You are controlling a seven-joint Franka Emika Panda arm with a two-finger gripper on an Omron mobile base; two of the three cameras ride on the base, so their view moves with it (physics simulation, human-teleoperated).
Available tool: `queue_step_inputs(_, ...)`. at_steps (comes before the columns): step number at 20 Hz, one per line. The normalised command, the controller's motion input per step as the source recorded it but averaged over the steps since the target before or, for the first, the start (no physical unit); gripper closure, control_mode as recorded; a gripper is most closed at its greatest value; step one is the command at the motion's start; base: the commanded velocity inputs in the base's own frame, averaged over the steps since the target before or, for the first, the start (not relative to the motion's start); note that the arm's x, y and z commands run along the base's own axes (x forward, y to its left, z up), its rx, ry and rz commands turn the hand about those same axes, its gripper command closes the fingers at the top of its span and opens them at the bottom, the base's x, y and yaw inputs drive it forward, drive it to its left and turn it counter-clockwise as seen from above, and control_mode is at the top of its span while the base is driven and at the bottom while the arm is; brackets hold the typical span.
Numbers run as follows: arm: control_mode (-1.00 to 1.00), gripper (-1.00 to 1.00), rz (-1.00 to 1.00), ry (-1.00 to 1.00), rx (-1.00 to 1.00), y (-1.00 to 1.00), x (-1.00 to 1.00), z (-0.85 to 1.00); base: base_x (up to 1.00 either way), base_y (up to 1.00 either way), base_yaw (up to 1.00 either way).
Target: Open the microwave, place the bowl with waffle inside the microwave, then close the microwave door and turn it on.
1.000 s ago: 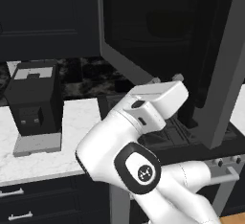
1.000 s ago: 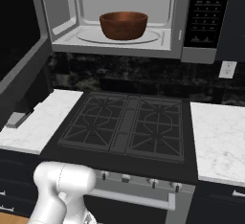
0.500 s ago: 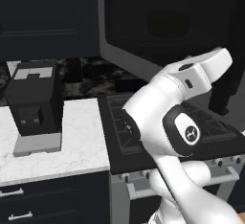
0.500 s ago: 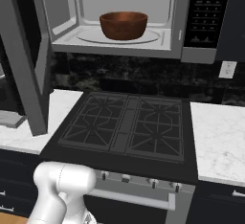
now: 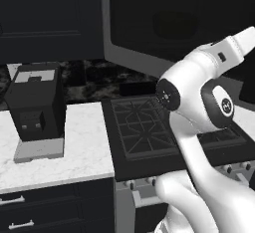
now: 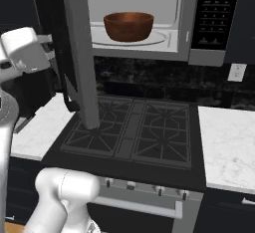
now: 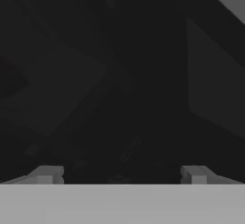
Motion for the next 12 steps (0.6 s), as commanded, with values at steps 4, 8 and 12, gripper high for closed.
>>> queue_step_inputs(4, -1.00, -1.00, 0.04, 0.02, 0.02, -0.17, 0.76, -0.01, 0.00, 0.00, 0.00)
queue_step_inputs(8, -1.00, -1.00, 0.07, 0.00, 0.00, -0.10, 0.44, -0.09, 0.00, 0.00, 0.00)
queue_step_inputs(12, -1.00, -1.00, 0.07, -0.04, 0.00, 0.00, 0.18, -0.20, 0.00, 0.00, 0.00)
